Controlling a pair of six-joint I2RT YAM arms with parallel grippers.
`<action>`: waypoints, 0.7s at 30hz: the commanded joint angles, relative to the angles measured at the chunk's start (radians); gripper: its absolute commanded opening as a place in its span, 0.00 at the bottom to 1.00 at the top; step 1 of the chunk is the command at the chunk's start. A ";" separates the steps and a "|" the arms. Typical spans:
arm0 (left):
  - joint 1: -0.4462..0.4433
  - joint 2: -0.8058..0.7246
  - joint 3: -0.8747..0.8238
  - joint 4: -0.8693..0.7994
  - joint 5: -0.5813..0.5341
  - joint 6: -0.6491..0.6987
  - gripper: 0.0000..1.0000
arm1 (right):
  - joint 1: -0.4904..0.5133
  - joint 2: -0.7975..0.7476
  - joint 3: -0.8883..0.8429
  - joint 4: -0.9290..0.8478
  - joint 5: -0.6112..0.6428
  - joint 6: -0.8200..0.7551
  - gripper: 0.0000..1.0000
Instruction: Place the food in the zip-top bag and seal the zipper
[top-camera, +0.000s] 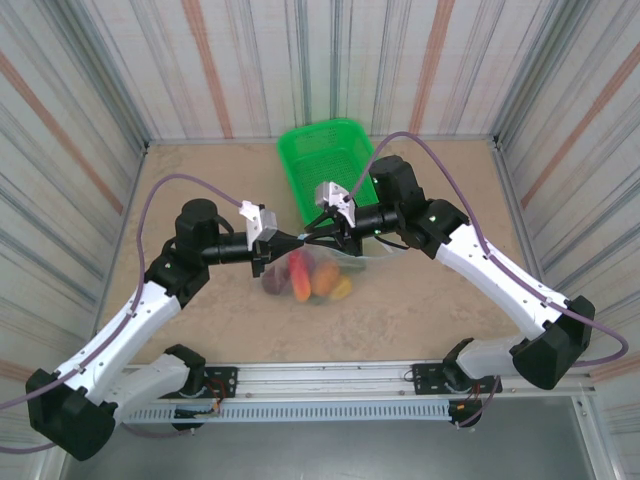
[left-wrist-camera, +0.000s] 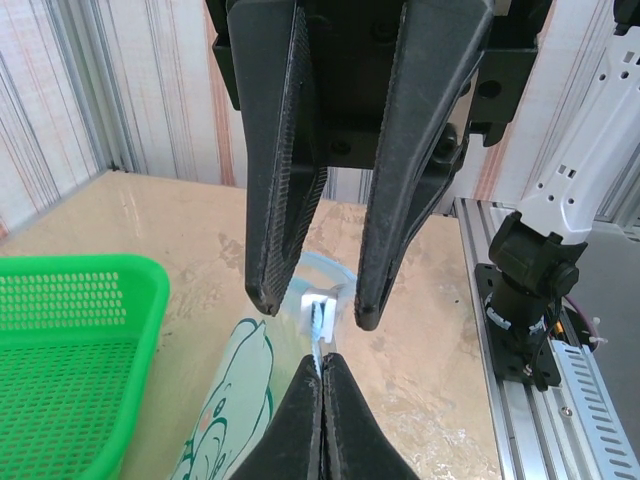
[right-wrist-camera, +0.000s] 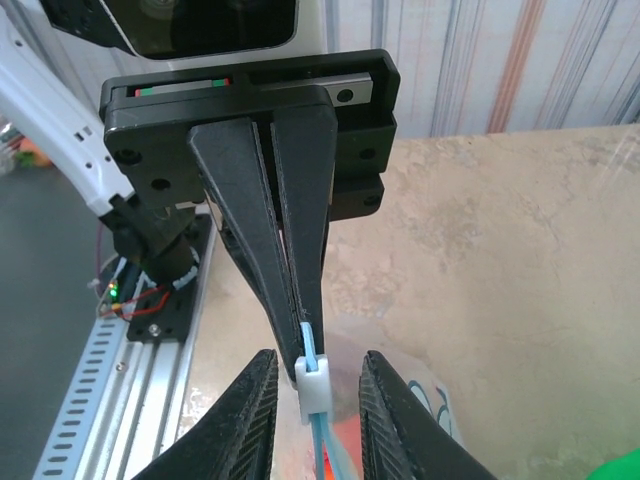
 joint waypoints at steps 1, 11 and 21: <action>-0.009 -0.023 -0.010 0.010 -0.002 0.013 0.00 | -0.004 0.010 -0.019 -0.004 -0.010 0.004 0.27; -0.009 -0.023 -0.009 0.013 -0.004 0.009 0.00 | -0.001 0.024 -0.019 -0.007 -0.002 0.007 0.29; -0.008 -0.030 -0.010 0.008 -0.026 0.012 0.00 | -0.003 0.014 -0.033 0.007 -0.004 0.007 0.01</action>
